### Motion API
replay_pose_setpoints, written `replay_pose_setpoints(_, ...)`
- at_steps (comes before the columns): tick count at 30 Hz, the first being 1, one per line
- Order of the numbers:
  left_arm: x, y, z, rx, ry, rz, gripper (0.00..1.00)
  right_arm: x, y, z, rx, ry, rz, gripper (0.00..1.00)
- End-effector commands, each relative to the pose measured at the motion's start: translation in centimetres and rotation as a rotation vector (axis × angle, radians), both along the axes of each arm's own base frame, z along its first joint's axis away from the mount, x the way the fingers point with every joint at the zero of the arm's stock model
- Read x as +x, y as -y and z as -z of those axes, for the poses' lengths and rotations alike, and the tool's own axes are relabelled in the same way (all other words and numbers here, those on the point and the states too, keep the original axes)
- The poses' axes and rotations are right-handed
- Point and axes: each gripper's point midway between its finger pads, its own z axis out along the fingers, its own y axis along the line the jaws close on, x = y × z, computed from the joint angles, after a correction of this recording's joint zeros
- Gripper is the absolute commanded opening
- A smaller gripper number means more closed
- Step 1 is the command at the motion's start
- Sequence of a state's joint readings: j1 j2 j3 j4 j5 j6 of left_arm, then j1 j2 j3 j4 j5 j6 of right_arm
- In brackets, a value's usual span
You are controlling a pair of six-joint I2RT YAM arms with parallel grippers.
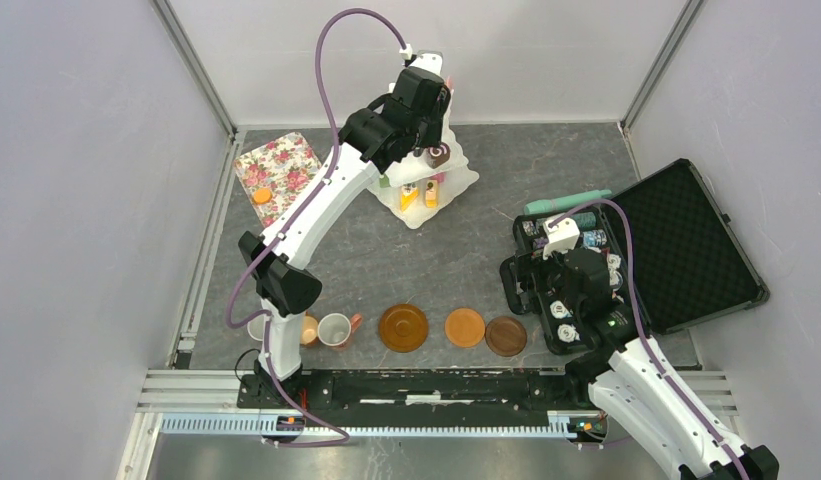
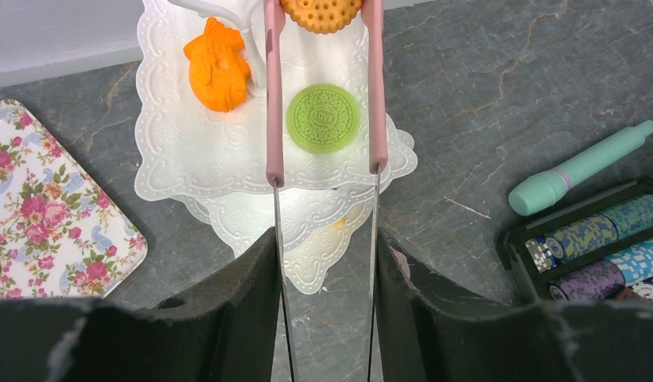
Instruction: Serve the afternoon tea
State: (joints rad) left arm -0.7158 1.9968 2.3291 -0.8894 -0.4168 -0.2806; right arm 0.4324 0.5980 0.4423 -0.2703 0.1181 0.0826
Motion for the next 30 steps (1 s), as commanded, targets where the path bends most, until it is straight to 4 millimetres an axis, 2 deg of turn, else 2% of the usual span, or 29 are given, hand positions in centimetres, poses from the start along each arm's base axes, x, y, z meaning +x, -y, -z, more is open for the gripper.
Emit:
replay_pose_setpoints(1, -0.2, -0.3, -3.4, -0.001, 0.085, 0.029, 0.51, 0.3, 0.0, -0.4, 0.008, 0.019, 0.017, 0.98)
replay_pose_setpoints(16, -0.8, -0.4, -4.6, -0.021, 0.095, 0.045, 0.55, 0.3, 0.0, -0.4, 0.007, 0.018, 0.018, 0.98)
replay_pose_setpoints(20, -1.2, 0.0, -4.9, -0.041, 0.091, 0.071, 0.51, 0.3, 0.1, -0.4, 0.008, 0.020, 0.020, 0.98)
replay_pose_setpoints(26, -4.4, 2.7, -7.4, -0.183, 0.066, 0.268, 0.43, 0.3, 0.1, -0.3, 0.005, 0.018, 0.019, 0.98)
replay_pose_setpoints(30, -6.6, 2.8, -8.3, -0.232, 0.052, 0.339, 0.42, 0.3, 0.1, -0.4, 0.006, 0.019, 0.022, 0.98)
